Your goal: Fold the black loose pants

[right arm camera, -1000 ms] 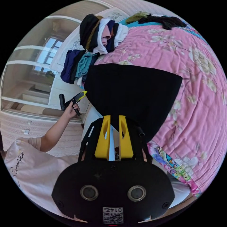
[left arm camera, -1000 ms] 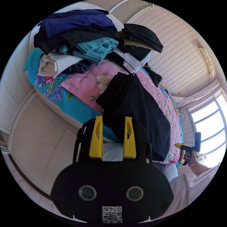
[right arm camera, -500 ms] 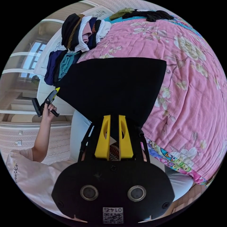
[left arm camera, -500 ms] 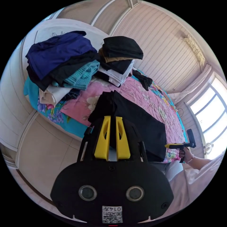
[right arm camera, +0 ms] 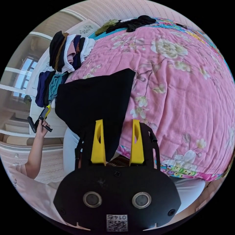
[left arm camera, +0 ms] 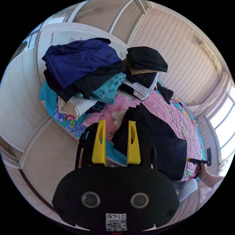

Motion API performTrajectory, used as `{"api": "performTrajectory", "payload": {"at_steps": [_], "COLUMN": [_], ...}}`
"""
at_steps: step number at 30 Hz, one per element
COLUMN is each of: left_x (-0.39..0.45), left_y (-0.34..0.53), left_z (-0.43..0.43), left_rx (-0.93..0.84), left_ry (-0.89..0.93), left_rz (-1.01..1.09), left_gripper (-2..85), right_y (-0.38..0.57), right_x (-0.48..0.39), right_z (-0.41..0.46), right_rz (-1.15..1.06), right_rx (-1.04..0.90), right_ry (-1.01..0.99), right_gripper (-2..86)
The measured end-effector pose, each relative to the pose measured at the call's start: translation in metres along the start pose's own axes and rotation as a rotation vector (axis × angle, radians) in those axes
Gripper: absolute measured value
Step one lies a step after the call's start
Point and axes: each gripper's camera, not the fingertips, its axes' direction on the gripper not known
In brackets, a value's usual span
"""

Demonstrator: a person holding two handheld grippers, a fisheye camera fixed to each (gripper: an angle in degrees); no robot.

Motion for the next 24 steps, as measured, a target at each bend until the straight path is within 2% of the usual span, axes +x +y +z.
{"api": "performTrajectory", "payload": {"at_steps": [4, 6, 8, 13, 18, 24], "left_x": [0.016, 0.018, 0.022, 0.053, 0.110, 0.220], "left_y": [-0.006, -0.007, -0.011, -0.020, -0.011, 0.019], "left_z": [0.061, 0.077, 0.080, 0.065, 0.062, 0.079], "left_rx": [-0.235, -0.277, -0.290, -0.276, -0.276, -0.314], "left_ry": [0.041, 0.075, 0.078, 0.030, 0.062, 0.210], "left_rz": [0.037, 0.011, -0.010, 0.104, 0.205, 0.366], "left_gripper": [13.6, 13.1, 11.3, 5.1, 4.2, 4.2], "right_y": [-0.010, -0.013, -0.016, -0.022, -0.019, 0.002], "right_x": [0.004, 0.002, 0.002, 0.028, 0.058, 0.149], "right_z": [-0.009, -0.020, -0.033, -0.089, -0.157, -0.253], "right_rz": [0.005, -0.047, -0.095, -0.107, -0.190, -0.047], "right_rx": [-0.031, -0.053, -0.071, -0.054, 0.001, 0.040], "right_ry": [0.069, 0.062, 0.006, -0.152, -0.087, 0.011], "right_gripper": [9.4, 4.9, 2.5, 0.7, 0.3, 0.6]}}
